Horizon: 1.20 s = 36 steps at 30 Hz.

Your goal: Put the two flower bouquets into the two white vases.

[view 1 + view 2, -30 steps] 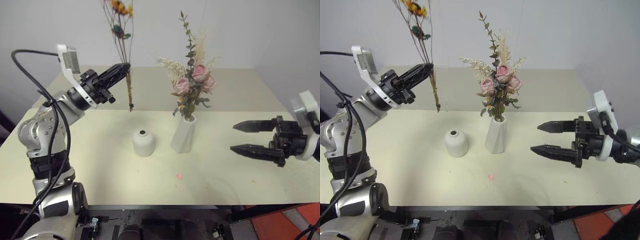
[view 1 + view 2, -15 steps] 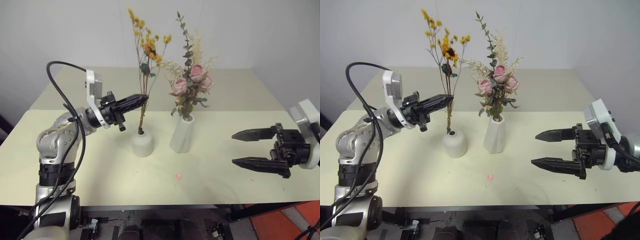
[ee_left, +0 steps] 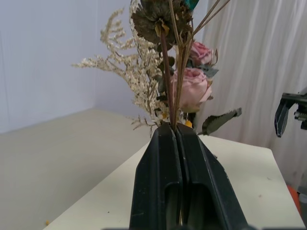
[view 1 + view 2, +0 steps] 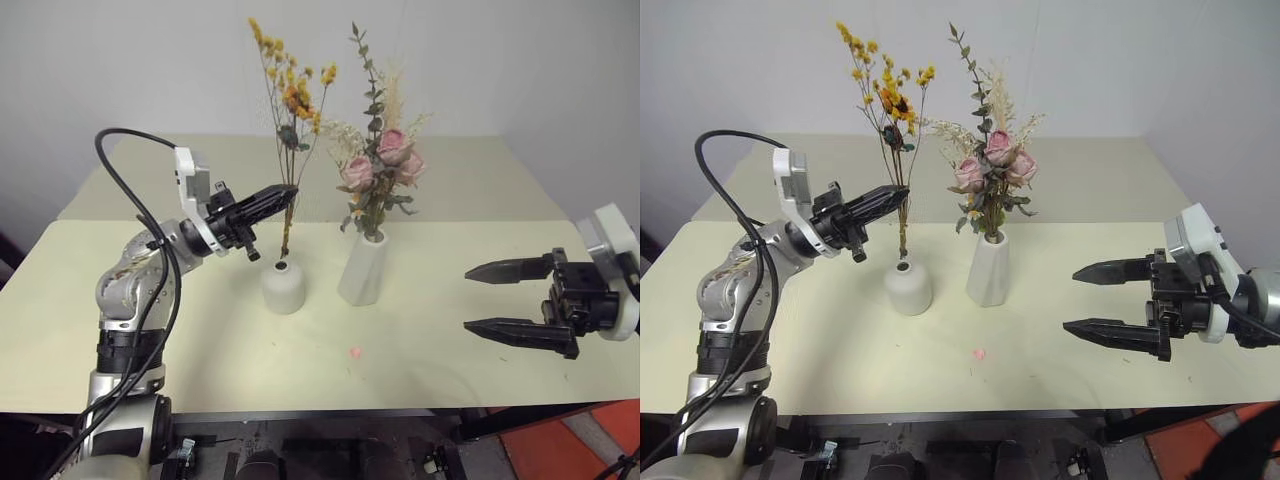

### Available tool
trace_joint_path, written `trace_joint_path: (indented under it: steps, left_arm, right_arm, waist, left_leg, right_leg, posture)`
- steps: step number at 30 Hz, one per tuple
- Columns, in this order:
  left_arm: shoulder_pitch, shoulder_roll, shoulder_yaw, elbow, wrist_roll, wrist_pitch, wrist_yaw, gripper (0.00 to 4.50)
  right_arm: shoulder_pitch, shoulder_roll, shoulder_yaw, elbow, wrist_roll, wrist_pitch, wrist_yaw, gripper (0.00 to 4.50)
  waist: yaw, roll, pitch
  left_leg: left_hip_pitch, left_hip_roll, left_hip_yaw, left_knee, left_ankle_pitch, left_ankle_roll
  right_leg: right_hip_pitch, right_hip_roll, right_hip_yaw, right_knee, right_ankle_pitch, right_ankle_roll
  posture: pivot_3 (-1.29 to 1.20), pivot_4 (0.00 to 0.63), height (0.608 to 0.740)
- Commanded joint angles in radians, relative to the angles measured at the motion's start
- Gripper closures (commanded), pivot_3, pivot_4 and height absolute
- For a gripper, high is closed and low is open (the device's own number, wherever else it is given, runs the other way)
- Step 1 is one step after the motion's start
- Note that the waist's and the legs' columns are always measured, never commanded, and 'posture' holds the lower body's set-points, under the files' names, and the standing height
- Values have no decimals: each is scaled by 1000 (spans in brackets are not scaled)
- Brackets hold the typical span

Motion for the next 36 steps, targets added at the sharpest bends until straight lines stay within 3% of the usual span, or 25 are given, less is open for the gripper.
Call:
trace_joint_path:
  steps: [1, 36]
  left_arm:
    - [0, 13, -7, 14, 14, -42, -31, 4478]
    - [42, -18, -8, 53, 59, -80, -3, 4478]
  right_arm:
    - [3, -17, -40, -29, 2, -6, -10, 0]
    - [4, -21, -27, -59, 16, -6, -66, 0]
  waist:
    - [0, 0, 0]
    - [0, 0, 0]
  left_leg:
    - [0, 0, 0, 0, 0, 0]
    - [0, 0, 0, 0, 0, 0]
  right_leg:
    - [0, 0, 0, 0, 0, 0]
    - [0, 0, 0, 0, -2, 3]
  posture:
    - [0, 150, 740]
    - [0, 150, 740]
